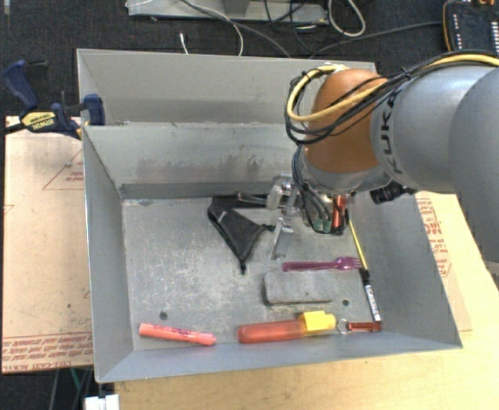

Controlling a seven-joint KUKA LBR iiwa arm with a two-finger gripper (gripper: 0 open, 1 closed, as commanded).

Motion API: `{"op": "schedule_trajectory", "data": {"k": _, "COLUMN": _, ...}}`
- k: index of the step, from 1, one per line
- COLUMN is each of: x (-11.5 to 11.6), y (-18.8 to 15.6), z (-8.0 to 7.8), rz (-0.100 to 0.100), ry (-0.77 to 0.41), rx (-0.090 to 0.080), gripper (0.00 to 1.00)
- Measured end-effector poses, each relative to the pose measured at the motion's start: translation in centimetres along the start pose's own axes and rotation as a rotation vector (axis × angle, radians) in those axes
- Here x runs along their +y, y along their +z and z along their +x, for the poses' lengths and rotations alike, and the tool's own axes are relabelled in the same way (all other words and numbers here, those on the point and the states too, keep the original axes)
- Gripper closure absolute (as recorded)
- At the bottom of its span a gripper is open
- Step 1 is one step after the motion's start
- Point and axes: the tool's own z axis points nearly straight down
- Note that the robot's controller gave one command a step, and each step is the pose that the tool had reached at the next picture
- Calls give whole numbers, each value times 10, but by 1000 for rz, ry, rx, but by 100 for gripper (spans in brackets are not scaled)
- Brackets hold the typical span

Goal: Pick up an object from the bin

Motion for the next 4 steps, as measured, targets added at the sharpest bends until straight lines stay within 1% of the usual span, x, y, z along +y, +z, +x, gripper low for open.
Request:
{"op": "schedule_trajectory", "data": {"k": 1, "x": 5, "y": 8, "z": -3, "rz": -1, "ry": 22, "rx": -4, "gripper": 0}}
{"op": "schedule_trajectory", "data": {"k": 2, "x": -59, "y": -10, "z": 26, "rz": 3, "ry": 26, "rx": -4, "gripper": 0}}
{"op": "schedule_trajectory", "data": {"k": 3, "x": 11, "y": 45, "z": 8, "rz": -5, "ry": 112, "rx": 0, "gripper": 0}}
{"op": "schedule_trajectory", "data": {"k": 4, "x": -22, "y": 42, "z": 16, "rz": 1, "ry": 69, "rx": -11, "gripper": 0}}
